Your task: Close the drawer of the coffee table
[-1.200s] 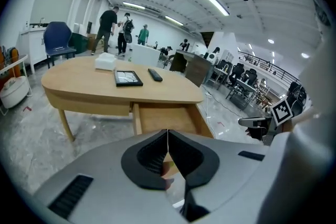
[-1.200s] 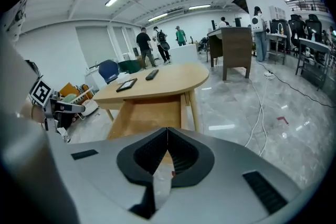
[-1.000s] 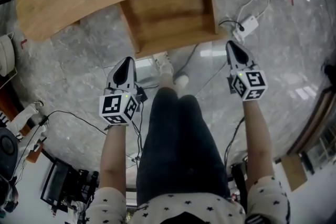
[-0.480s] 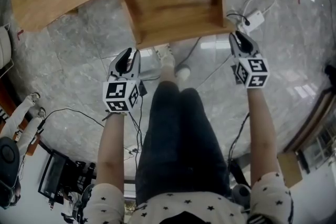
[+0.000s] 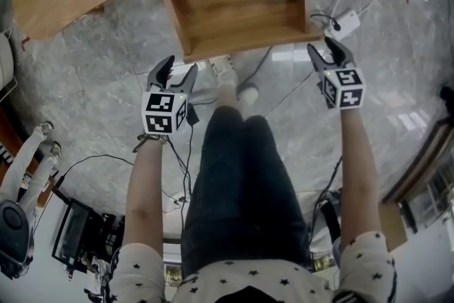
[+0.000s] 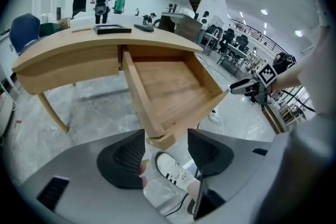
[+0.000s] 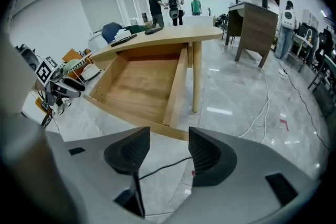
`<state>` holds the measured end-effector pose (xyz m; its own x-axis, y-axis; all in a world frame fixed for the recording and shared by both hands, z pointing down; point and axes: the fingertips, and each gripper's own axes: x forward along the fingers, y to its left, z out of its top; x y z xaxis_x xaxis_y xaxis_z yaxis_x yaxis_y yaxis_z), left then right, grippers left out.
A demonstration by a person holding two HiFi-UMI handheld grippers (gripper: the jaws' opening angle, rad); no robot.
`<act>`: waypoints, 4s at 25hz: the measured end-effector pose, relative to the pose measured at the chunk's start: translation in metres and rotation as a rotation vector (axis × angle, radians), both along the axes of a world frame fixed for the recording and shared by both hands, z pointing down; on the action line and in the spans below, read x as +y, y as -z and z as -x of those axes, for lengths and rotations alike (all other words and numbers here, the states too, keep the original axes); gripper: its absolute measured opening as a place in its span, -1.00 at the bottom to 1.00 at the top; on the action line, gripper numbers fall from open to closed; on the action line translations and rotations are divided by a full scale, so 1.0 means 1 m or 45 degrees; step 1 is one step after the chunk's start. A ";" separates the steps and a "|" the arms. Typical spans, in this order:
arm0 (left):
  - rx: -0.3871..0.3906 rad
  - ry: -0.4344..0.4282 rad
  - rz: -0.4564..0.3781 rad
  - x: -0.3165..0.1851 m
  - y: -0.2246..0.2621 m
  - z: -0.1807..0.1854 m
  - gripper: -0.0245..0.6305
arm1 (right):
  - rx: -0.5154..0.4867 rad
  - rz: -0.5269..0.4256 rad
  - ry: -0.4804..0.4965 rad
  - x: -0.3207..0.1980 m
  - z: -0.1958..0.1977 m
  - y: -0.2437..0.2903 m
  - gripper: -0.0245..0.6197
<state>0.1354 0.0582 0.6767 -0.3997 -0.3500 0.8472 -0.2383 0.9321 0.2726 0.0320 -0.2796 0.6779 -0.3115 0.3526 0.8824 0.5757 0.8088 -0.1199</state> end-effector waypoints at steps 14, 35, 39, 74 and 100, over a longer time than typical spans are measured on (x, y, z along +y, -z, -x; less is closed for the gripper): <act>0.111 -0.181 0.088 -0.014 -0.042 -0.002 -0.14 | 0.003 -0.136 0.251 0.006 0.001 -0.018 -0.09; 0.132 -0.205 0.117 -0.020 -0.054 0.001 -0.14 | 0.082 -0.256 0.293 0.004 0.012 -0.056 -0.08; 0.145 -0.174 0.117 -0.019 -0.055 0.001 -0.15 | 0.095 -0.256 0.282 0.006 0.012 -0.057 -0.08; 0.220 -0.155 0.115 -0.007 -0.022 -0.001 -0.16 | 0.216 -0.272 0.235 0.009 -0.002 -0.028 -0.08; 0.198 -0.118 0.093 0.006 0.009 0.028 -0.17 | 0.243 -0.257 0.232 0.019 0.022 0.001 -0.08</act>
